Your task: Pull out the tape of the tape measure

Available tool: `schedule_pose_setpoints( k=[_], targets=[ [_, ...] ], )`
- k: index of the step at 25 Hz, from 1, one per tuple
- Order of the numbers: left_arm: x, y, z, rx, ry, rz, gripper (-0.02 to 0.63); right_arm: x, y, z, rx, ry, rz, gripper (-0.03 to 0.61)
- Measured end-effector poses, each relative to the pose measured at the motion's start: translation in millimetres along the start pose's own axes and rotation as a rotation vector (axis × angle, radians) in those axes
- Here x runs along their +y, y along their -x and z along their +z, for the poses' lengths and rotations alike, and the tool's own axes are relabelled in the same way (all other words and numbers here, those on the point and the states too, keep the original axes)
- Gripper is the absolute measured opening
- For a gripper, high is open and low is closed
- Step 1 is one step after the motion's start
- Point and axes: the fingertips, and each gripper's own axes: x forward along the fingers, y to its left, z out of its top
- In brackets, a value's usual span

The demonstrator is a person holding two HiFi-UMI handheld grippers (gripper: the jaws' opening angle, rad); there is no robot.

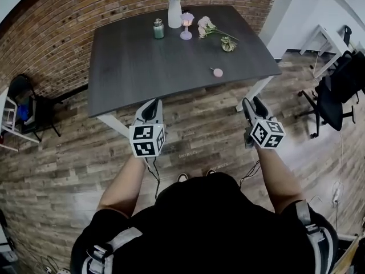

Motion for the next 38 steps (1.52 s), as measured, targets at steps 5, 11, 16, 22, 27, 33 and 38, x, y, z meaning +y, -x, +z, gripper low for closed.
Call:
schedule_pose_setpoints(
  k=[5,11,16,22,27,33,38],
  targets=[
    [11.6,-16.9,-15.2,0.042,-0.005,-0.003,0.009,11.2,-22.5,-22.7,0.051,-0.001,0.027,0.19],
    [17.6,-68.8,-13.2,0.054,0.007,0.006,0.009,-15.3,-78.7,-48.2,0.113,-0.036,0.046,0.19],
    [21.0,-137.2,2.4,0.082,-0.014,0.042,0.009,-31.9,-152.5,-75.3,0.221,0.009,0.137,0.204],
    [-4.5,-200.1,13.0,0.124,-0.022,0.007,0.009,-38.3,-225.1,-97.9,0.344,0.095,0.244,0.221],
    [8.1,-216.0,-3.7,0.188,-0.003,0.018,0.009,-42.8,-265.2,-114.5,0.406,0.126,0.254,0.239],
    [49.9,-226.7,15.5,0.181,-0.044,0.022,0.009,-41.7,-287.3,-133.1,0.498,0.189,0.248,0.264],
    [78.1,-231.5,14.9,0.192,-0.034,0.029,0.009,-37.9,-291.3,-138.8,0.544,0.247,0.24,0.218]
  ],
)
